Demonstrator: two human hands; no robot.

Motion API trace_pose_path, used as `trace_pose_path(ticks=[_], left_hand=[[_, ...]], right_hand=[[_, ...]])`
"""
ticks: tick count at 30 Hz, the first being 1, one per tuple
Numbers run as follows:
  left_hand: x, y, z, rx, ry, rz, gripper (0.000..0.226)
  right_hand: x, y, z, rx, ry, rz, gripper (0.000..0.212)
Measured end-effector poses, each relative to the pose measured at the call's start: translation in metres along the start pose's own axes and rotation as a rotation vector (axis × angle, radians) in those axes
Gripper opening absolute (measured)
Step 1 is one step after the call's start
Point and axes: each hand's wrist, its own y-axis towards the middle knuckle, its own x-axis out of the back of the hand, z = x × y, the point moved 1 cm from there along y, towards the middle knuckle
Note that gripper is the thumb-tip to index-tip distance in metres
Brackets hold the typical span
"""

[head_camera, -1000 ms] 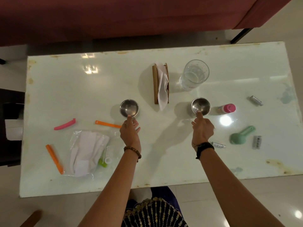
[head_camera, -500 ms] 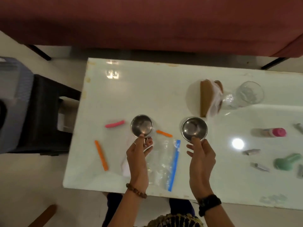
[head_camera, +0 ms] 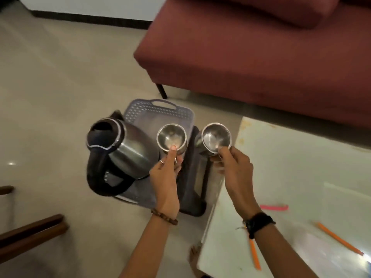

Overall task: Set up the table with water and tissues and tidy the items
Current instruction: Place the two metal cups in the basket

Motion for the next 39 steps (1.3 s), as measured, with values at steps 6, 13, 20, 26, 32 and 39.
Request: trace_pose_path(ticks=[6, 13, 20, 26, 32, 39], left_hand=[[-0.015, 0.087, -0.03, 0.054, 0.036, -0.063, 0.029], [-0.054, 0.159, -0.037, 0.148, -0.063, -0.249, 0.036], [-0.059, 0.194, -0.035, 0.174, -0.131, -0.396, 0.029], [-0.05, 0.199, -0.033, 0.179, -0.12, -0.444, 0.032], [-0.044, 0.207, -0.025, 0.254, -0.031, -0.351, 0.03], [-0.037, 0.211, -0.011, 0.259, 0.218, -0.185, 0.032]], right_hand=[[-0.079, 0.061, 0.028, 0.185, -0.194, 0.109, 0.036], [-0.126, 0.115, 0.013, 0.15, -0.365, 0.167, 0.034], [-0.15, 0.137, -0.005, 0.135, -0.545, 0.227, 0.039], [-0.149, 0.14, -0.006, 0.158, -0.657, 0.225, 0.039], [-0.153, 0.146, -0.004, 0.14, -0.745, 0.229, 0.042], [-0.16, 0.154, 0.0, 0.038, -0.812, 0.269, 0.038]])
